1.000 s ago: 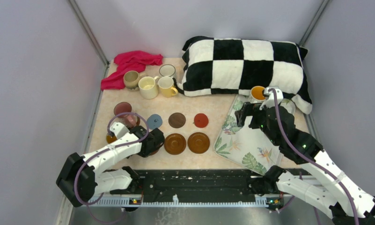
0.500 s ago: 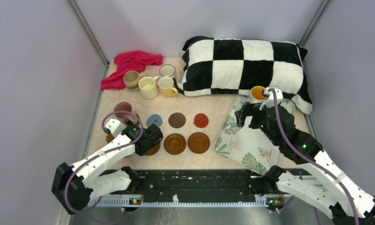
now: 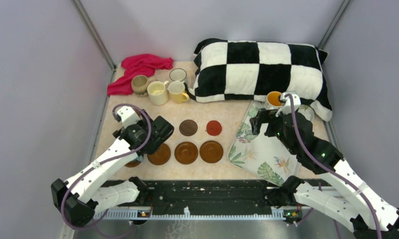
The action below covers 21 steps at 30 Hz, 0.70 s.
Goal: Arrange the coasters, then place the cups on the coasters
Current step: Place the cup on the coaster, then pick up the cup from the tray.
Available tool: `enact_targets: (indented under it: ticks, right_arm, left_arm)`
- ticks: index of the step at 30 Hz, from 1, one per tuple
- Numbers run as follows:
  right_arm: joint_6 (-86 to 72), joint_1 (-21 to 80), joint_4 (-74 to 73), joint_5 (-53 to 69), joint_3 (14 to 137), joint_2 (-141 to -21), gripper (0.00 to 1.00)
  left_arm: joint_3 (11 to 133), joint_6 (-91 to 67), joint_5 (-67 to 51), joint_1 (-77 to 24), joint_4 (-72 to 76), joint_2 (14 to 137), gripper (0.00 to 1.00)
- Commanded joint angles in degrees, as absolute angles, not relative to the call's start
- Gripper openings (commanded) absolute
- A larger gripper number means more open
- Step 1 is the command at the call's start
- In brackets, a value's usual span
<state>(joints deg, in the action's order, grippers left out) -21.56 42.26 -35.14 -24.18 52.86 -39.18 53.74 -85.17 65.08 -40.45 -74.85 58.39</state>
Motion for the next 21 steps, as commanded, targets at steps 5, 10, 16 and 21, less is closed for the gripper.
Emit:
enact_targets:
  ticks: [5, 10, 16, 21]
  right_arm:
    - [-22.0, 42.5, -34.9, -25.9, 53.8, -40.2, 0.99]
    - [-23.7, 42.5, -37.2, -27.0, 55.3, -40.4, 0.99]
    - [-25.0, 42.5, -40.6, -29.1, 58.5, -40.5, 0.99]
    - [-26.0, 42.5, -46.1, -32.8, 62.8, -39.1, 0.99]
  left_arm:
    - [52.5, -29.4, 50.6, -40.3, -26.4, 51.1, 0.99]
    - [54.9, -21.8, 40.0, -40.3, -18.1, 55.6, 0.99]
    - [56.9, -18.6, 26.8, -40.3, -9.8, 61.9, 0.99]
    - [57.6, -17.5, 18.4, -40.3, -3.4, 66.9, 0.99]
